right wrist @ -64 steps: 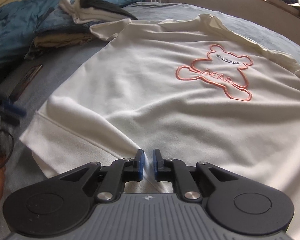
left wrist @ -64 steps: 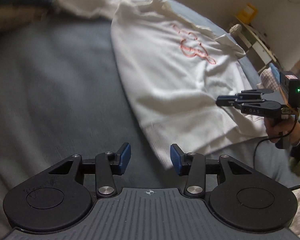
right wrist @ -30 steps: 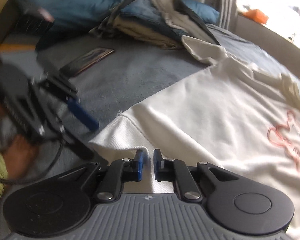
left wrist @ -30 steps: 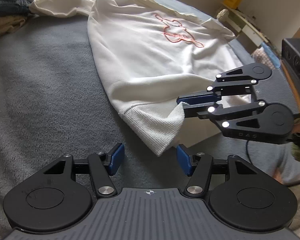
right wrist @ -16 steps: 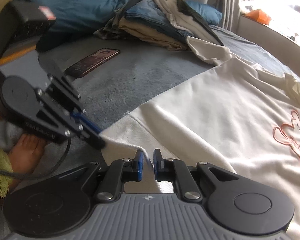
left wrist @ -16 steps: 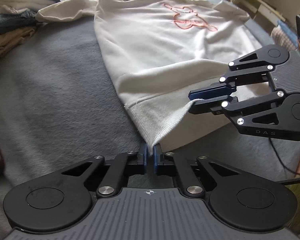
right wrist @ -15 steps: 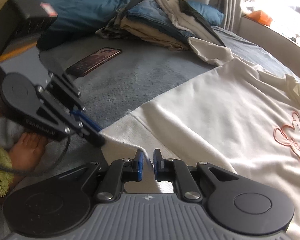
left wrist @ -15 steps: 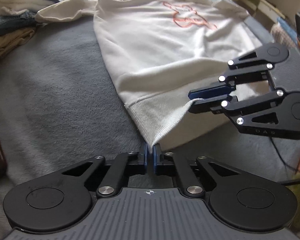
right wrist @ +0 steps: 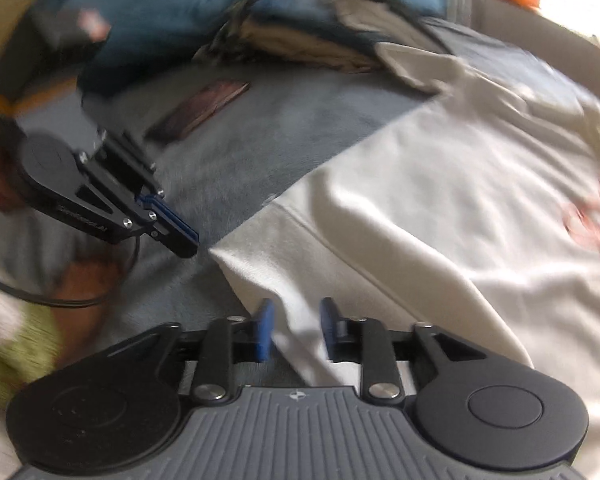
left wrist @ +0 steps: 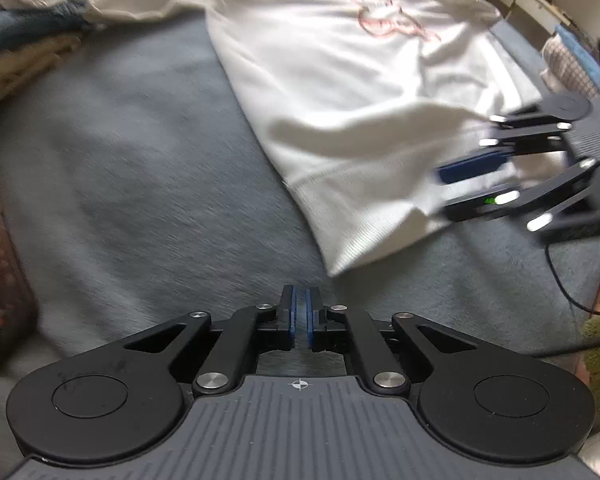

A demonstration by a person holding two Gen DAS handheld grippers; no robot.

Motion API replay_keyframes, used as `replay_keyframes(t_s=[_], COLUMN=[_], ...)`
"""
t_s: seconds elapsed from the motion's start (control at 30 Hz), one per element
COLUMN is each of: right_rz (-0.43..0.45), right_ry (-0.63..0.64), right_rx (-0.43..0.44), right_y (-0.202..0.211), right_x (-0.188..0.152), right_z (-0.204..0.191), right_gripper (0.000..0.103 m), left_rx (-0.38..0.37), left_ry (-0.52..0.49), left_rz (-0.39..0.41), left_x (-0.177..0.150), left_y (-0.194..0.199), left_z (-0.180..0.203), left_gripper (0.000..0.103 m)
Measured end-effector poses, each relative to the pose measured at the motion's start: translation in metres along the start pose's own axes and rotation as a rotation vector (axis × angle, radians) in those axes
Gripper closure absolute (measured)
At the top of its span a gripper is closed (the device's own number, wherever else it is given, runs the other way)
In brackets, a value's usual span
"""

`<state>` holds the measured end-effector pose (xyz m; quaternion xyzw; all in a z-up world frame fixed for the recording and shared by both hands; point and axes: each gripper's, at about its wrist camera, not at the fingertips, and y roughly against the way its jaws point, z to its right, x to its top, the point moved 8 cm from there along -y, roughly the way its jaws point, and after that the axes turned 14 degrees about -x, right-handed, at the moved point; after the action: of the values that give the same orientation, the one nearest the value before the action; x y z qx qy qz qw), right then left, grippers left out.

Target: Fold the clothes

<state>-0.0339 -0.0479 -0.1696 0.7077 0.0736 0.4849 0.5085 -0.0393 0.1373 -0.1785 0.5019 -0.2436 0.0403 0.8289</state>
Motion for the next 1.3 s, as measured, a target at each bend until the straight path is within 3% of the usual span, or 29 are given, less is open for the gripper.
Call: replay_keyframes(t_s=[0.07,0.17,0.3,0.4,0.47,0.57,0.73,0.87,1.0,1.1,1.13,1.23,1.3], right_rz=[0.005,0.025,0.029,0.011,-0.012,-0.069,-0.125,-0.144,-0.176,-0.180,-0.182,-0.168,-0.147], right_ry=[-0.151,-0.437,-0.721,-0.783,-0.750,-0.638,-0.284,-0.088,-0.043,-0.073,-0.083,-0.026,-0.017], right_rx=[0.013,-0.042,-0.224,-0.346,-0.393,-0.443,-0.542,-0.531,-0.499,-0.471,-0.462,-0.493,-0.526], right_y=[0.025,0.071,0.127,0.150,0.151,0.135,0.098,0.071,0.056,0.056,0.056,0.056,0.060], right_x=[-0.007,-0.031,-0.084,-0.113,-0.121,-0.125,-0.115,-0.108,-0.112,-0.114,-0.114,-0.112,-0.108], right_z=[0.034,0.103,0.184,0.216,0.221,0.215,0.192,0.177,0.176,0.176,0.175,0.165,0.163], right_gripper=[0.072,0.071,0.071,0.071,0.071,0.071,0.071,0.071,0.072,0.081,0.088,0.102,0.103], left_rx=[-0.002,-0.029,-0.081,-0.100,-0.102,-0.047,-0.003,0.003,0.009,0.014,0.017,0.022,0.020], left_ry=[-0.015,-0.036,-0.087,-0.159,-0.206,-0.272,-0.282,-0.278,-0.289,-0.292,-0.295,-0.302,-0.301], left_rz=[0.035,0.091,0.095,0.069,0.050,0.019,0.005,0.005,0.014,0.032,0.039,0.056,0.062], left_x=[0.008,0.026,0.047,0.055,0.059,0.057,0.056,0.053,0.051,0.049,0.049,0.047,0.046], left_y=[0.008,0.010,-0.015,-0.041,-0.057,-0.074,-0.081,-0.082,-0.083,-0.082,-0.082,-0.081,-0.081], left_z=[-0.001,0.006,0.028,0.050,0.064,0.074,0.077,0.076,0.076,0.076,0.077,0.076,0.076], left_gripper=[0.099,0.098,0.098,0.098,0.098,0.098,0.098,0.097,0.097,0.097,0.097,0.097,0.097])
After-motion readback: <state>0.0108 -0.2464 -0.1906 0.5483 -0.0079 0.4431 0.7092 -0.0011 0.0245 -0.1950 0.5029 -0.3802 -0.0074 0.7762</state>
